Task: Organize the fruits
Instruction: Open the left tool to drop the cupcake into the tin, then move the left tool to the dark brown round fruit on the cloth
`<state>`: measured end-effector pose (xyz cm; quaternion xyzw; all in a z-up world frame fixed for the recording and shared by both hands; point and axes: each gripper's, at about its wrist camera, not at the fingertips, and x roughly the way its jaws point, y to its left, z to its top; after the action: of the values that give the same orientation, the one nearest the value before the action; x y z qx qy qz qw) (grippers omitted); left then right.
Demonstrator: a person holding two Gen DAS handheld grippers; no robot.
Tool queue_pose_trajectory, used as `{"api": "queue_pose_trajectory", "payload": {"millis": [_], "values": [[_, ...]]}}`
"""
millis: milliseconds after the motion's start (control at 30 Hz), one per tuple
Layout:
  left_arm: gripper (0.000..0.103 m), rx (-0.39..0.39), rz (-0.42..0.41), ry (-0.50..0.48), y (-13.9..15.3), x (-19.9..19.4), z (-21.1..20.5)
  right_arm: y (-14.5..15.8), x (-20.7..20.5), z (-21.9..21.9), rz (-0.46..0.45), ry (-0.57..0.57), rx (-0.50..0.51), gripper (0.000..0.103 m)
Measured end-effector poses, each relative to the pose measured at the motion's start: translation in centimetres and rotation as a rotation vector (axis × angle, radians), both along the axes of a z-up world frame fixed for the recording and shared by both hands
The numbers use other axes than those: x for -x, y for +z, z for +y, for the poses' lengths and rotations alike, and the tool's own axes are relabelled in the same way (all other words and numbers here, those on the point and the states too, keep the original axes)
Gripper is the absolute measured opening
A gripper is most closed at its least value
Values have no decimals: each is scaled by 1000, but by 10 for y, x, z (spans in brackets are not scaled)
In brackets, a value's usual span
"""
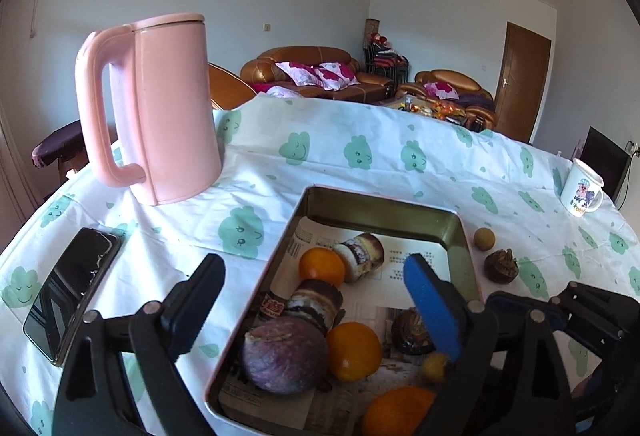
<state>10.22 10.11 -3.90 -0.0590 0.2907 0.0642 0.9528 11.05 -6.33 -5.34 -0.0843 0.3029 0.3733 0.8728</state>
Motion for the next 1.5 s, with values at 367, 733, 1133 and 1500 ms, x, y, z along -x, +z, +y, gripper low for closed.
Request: {"api": "queue_pose_trajectory", "payload": {"millis": [367, 733, 1133, 1500], "values": [[98, 19, -4, -24, 8, -7, -24, -2, -75, -80, 55, -285, 71, 57], [98, 3, 16, -30, 6, -17, -38, -28, -138, -49, 183, -335, 146, 38], [93, -86, -3, -161, 19, -21, -105, 2, -100, -118, 76, -433, 14, 27], [78, -105, 140, -255, -12, -60, -171, -1, -74, -166, 32, -504, 40, 27]]}}
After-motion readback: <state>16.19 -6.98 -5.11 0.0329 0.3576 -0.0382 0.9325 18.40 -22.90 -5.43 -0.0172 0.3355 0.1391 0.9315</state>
